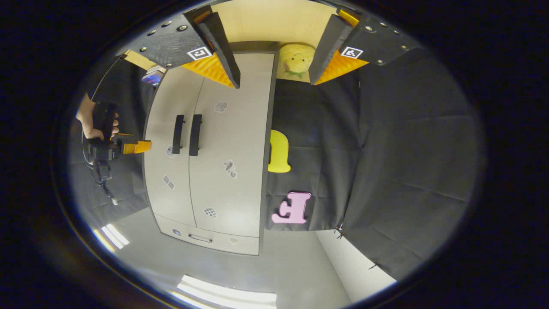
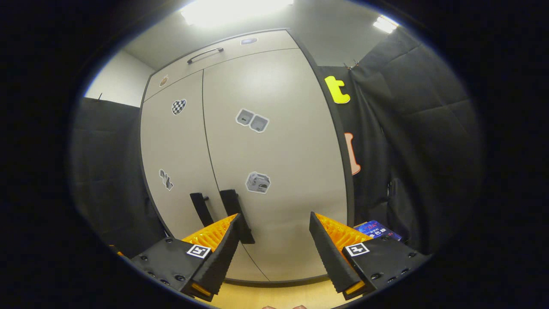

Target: Open the right door of the double-door shoe cabinet with the right hand, and open the left door with the left hand.

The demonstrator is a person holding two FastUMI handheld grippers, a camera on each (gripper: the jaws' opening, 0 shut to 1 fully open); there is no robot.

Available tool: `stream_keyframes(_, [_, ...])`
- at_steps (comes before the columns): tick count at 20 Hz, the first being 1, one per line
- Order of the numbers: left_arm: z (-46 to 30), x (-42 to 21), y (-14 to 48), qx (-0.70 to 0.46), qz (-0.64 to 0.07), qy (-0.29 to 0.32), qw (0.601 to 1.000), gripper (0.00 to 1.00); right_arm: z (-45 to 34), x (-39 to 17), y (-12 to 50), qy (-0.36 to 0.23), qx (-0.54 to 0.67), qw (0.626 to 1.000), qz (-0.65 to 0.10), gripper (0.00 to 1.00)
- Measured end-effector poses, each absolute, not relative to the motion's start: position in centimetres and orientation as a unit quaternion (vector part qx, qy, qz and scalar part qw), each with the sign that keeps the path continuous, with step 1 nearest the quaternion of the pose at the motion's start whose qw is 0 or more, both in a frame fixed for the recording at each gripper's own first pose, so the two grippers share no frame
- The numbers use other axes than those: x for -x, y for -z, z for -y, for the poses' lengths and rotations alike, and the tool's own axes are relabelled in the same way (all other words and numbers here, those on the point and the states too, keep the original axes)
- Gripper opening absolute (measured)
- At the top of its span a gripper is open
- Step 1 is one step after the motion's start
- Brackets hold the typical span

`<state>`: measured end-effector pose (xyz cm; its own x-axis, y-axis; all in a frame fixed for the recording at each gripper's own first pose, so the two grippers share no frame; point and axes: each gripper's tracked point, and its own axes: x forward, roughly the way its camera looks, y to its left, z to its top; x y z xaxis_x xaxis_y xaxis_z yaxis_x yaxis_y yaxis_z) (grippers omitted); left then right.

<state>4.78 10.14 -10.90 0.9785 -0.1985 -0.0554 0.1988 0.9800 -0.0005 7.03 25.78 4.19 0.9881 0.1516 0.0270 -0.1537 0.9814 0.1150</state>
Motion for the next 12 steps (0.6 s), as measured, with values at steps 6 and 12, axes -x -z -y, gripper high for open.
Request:
stream_keyframes(6, [-11.8,-6.0,12.1,-0.009,-0.030,0.108,0.994,0.89,-30.0,-10.2,-4.0,-0.085,-0.049,0.995,-0.003,0.98])
stream_keyframes(12, [-13.7,-7.0,13.6,-0.003,-0.048,0.100,0.994,0.93,-32.6,-13.2,-3.1,-0.079,-0.017,0.997,-0.012,0.98])
